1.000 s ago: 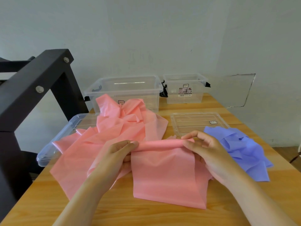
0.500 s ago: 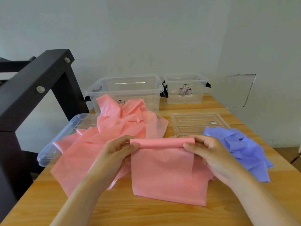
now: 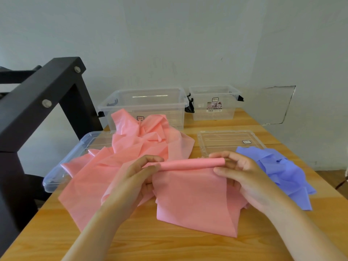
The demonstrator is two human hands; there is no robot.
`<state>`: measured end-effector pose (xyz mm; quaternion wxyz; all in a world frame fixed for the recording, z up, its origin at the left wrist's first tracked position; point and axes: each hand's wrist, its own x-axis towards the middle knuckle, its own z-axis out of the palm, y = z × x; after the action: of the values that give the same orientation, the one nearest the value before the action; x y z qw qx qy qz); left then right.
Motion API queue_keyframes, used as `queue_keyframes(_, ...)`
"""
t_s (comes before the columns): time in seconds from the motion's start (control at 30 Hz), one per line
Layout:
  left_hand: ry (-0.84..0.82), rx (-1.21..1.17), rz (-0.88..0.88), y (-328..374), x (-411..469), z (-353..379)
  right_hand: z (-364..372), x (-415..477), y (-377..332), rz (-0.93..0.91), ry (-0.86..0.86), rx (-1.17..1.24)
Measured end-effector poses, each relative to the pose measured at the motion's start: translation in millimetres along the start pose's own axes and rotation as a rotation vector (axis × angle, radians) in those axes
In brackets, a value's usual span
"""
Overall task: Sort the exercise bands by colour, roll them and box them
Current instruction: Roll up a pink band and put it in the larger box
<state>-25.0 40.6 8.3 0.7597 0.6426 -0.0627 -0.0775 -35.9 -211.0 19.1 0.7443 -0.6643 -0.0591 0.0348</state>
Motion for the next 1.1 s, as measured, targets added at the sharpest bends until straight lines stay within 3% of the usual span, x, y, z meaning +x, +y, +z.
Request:
queue_keyframes(0.13,0.080,0.170,0.060,-6.0,0.0,5.4,4.0,-0.9,1.6,-0.041,0.061,-0.155)
queue_keyframes(0.23,0.069,0.157,0.024,-6.1,-0.1,5.4,3.4,0.5,4.8,-0.041,0.099,-0.265)
queue_keyframes(0.73,-0.029,0.069,-0.006,4.0,-5.9,9.4,1.5,-0.3,1.8,-0.013,-0.036,-0.068)
queue_keyframes(0.87,0.069,0.305,0.101,0.5,-5.1,13.8,2.3,0.0,5.7,-0.059,0.000,-0.198)
queue_keyframes(1.1,0.044,0.215,0.063,-0.5,-3.9,13.9,3.7,1.7,7.0,-0.091,0.044,-0.258)
